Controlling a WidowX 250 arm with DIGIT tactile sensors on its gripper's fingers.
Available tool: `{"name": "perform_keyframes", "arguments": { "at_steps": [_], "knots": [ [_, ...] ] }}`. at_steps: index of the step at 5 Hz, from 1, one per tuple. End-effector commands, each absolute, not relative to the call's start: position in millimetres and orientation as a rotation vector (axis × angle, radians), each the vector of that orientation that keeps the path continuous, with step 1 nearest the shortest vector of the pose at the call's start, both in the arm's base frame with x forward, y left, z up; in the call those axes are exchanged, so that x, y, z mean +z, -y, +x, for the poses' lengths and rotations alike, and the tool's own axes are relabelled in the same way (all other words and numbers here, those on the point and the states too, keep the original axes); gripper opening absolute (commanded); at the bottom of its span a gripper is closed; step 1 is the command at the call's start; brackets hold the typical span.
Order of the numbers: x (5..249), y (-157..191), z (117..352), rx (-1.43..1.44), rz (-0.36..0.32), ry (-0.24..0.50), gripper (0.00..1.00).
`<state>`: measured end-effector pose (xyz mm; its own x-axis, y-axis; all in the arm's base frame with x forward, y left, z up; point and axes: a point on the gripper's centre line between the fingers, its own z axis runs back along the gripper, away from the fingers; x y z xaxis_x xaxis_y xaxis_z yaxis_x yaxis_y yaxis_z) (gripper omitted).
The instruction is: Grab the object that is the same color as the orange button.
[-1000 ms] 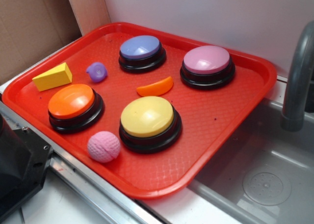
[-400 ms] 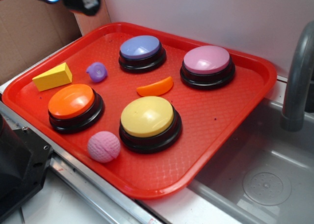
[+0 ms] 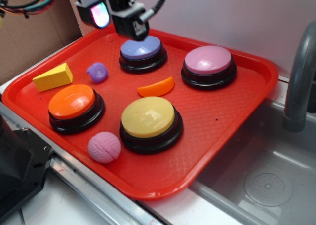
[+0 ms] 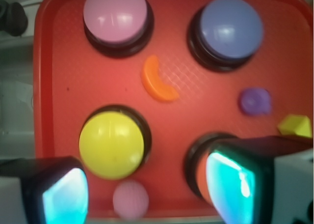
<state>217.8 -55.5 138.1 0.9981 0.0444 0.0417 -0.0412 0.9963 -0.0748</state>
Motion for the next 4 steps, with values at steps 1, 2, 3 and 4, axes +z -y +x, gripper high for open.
{"name": "perform_keyframes", "arguments": {
  "at_steps": [1, 2, 3, 4],
  "knots": [
    [108.3, 54.1, 245.5, 0.041, -0.094, 0.122, 1.00],
    [88.3, 53.4, 257.3, 0.027, -0.084, 0.100, 1.00],
    [77.9, 53.7, 262.0, 0.032, -0.088, 0.099, 1.00],
    [65.8, 56.2, 264.0, 0.030, -0.076, 0.101, 1.00]
  ]
}}
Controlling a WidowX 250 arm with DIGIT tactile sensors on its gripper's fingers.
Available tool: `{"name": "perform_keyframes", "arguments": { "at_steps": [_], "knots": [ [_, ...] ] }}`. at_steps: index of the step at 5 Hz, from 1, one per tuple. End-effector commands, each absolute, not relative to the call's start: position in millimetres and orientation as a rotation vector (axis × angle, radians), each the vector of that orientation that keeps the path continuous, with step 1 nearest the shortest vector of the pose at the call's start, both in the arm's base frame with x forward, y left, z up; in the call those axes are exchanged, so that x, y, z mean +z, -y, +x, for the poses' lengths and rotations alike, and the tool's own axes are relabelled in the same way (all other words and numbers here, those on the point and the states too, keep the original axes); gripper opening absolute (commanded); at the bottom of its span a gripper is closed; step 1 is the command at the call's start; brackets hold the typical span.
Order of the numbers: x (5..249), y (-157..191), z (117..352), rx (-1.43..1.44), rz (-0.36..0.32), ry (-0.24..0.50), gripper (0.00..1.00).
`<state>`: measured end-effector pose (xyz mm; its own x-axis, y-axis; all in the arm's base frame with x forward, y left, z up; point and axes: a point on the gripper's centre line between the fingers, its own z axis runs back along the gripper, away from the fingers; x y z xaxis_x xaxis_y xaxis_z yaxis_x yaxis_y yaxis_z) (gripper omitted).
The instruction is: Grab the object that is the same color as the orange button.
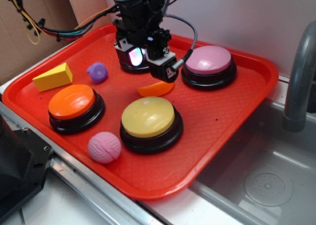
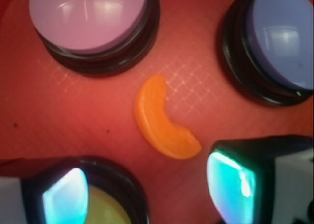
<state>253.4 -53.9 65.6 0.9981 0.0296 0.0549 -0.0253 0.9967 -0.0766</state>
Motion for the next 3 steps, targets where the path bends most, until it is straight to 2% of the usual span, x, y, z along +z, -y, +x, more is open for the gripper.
{"name": "perform_keyframes", "arguments": {
  "at_steps": [1, 3],
  "knots": [
    [52.3, 56.4, 267.6, 0.029, -0.092, 0.110, 1.00],
    [34.7, 63.1, 267.4, 0.031, -0.116, 0.108, 1.00]
  ]
}}
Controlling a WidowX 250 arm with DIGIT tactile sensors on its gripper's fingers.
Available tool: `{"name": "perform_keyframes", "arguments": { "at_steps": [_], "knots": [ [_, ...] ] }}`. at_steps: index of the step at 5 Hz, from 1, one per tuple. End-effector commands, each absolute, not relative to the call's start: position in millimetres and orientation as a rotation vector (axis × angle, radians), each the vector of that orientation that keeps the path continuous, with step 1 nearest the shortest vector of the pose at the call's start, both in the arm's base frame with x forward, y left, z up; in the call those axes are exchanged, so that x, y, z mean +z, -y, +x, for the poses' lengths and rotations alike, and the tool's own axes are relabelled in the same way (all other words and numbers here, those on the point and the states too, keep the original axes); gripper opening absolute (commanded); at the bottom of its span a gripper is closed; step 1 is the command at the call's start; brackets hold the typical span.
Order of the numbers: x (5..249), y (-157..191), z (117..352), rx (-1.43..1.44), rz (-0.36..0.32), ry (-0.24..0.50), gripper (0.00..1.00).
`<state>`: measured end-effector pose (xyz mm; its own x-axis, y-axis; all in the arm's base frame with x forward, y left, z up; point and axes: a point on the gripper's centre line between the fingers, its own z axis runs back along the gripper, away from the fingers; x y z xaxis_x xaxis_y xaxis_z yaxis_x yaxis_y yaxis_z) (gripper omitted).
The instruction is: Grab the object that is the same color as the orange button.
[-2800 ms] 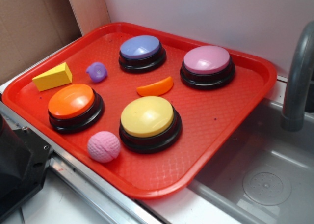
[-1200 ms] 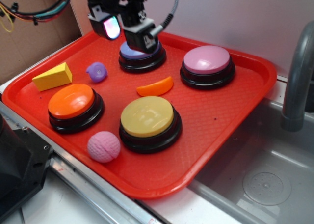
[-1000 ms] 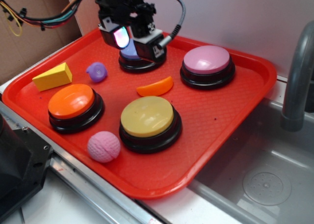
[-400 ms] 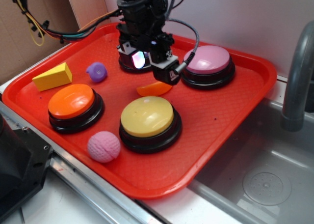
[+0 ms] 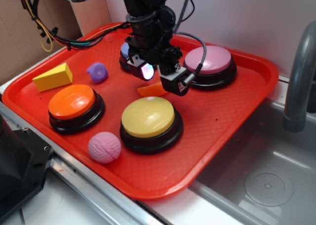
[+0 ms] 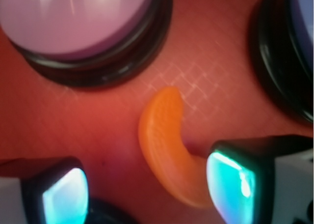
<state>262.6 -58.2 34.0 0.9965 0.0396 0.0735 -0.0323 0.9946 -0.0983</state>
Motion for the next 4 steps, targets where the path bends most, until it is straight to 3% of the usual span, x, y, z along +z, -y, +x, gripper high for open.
{"name": "perform_keyframes", "arguments": {
  "at_steps": [1, 3, 4],
  "knots": [
    [28.2, 65.5, 266.5, 0.035, -0.127, 0.108, 1.00],
    [26.6, 65.7, 266.1, 0.080, -0.143, 0.118, 1.00],
    [23.6, 65.9, 265.7, 0.111, -0.144, 0.121, 0.00]
  ]
}}
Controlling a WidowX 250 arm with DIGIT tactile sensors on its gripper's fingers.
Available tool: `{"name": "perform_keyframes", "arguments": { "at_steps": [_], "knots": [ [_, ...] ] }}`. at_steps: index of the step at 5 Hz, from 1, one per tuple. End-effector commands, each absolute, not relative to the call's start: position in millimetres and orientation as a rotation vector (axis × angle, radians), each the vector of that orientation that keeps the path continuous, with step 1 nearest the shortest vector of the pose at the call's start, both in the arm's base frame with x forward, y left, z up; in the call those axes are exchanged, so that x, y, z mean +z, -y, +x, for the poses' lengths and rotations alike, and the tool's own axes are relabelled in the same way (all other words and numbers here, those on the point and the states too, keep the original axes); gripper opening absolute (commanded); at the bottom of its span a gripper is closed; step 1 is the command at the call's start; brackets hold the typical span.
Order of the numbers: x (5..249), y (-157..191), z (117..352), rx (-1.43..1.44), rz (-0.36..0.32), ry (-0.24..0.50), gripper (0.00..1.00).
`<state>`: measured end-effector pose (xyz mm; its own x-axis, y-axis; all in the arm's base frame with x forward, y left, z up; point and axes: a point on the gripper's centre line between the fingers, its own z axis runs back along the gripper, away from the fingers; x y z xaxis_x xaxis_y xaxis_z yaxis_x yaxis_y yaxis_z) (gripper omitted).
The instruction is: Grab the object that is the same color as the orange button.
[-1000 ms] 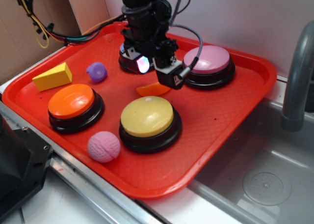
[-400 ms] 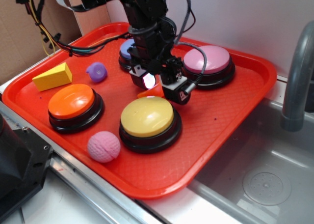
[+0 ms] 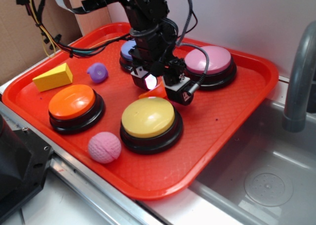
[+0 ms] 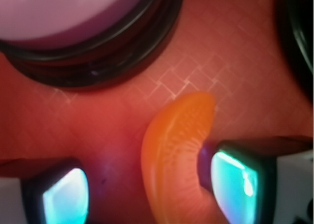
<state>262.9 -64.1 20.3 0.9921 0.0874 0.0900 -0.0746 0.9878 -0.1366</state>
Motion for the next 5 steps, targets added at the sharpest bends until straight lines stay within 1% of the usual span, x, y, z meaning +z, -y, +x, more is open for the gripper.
{"name": "perform_keyframes", "arguments": {
  "at_steps": [1, 2, 3, 4, 5],
  "knots": [
    [25.2, 66.7, 265.6, 0.116, -0.149, 0.128, 0.00],
    [23.5, 66.1, 265.0, 0.129, -0.155, 0.127, 0.00],
    [24.7, 64.4, 265.6, 0.126, -0.142, 0.117, 0.00],
    [32.4, 62.5, 263.5, 0.155, -0.153, 0.125, 0.00],
    [47.6, 57.4, 262.2, 0.194, -0.157, 0.131, 0.00]
  ]
}}
